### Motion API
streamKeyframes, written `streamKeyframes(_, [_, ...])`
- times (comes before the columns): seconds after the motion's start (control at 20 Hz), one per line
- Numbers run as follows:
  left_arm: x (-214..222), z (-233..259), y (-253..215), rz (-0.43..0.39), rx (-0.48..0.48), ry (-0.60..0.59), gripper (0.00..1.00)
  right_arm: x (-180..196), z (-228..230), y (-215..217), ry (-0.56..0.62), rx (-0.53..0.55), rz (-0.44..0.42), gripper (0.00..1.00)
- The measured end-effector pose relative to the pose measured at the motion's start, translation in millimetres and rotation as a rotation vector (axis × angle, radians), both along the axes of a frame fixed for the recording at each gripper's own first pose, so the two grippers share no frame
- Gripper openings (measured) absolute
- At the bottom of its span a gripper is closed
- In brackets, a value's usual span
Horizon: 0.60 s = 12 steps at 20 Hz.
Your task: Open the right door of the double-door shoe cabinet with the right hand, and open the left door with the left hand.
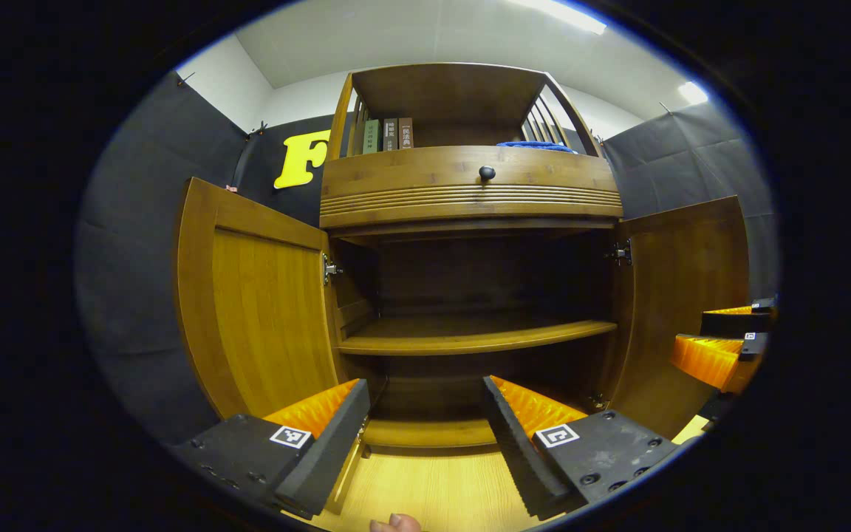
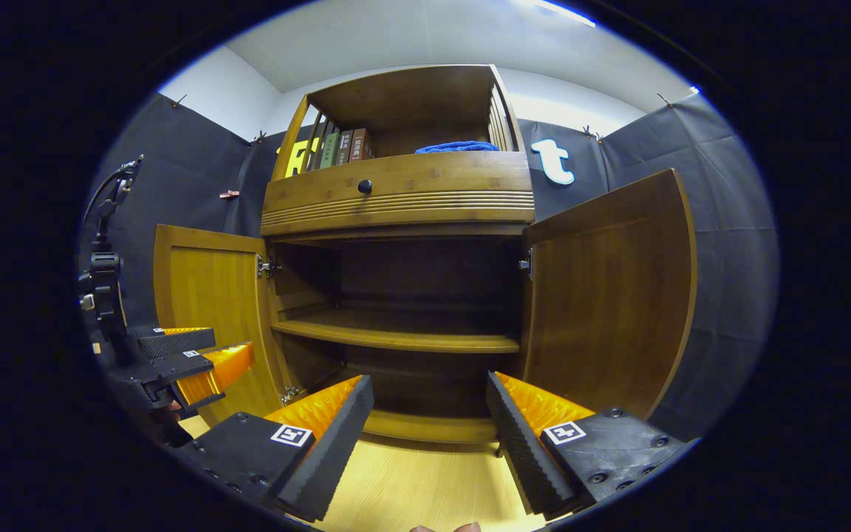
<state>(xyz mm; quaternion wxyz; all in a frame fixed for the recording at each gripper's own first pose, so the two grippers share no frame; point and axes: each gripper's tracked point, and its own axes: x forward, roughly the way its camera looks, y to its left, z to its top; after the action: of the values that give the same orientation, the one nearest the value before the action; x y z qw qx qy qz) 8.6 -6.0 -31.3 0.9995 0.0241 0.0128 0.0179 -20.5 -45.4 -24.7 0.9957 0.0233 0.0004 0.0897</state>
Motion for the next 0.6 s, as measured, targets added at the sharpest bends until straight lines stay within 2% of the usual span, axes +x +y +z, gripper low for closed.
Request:
streamKeyframes(0.05, [-0.4,-0.4,0.7,0.001,0.005,0.001,0.94,-0.6,0.2,0.4,-0.002,0.0,0.001,1.0])
streamKeyframes(0.5, [-0.6,4.6,0.3,0.006,0.002,-0.011,0.92,-1.3,1.8,-2.0,-0.005,0.003,-0.008,0.98])
streamKeyframes(0.55, [-0.6,4.5,0.7,0.008,0.003,-0.012,0.95,-1.7,1.1,-1.1,-0.002,0.005,-0.006,0.98])
streamKeyframes(0.6, [-1.7,4.9,0.5,0.009,0.003,-0.012,0.92,-2.2,1.2,-1.7,0.0,0.007,-0.005,1.0])
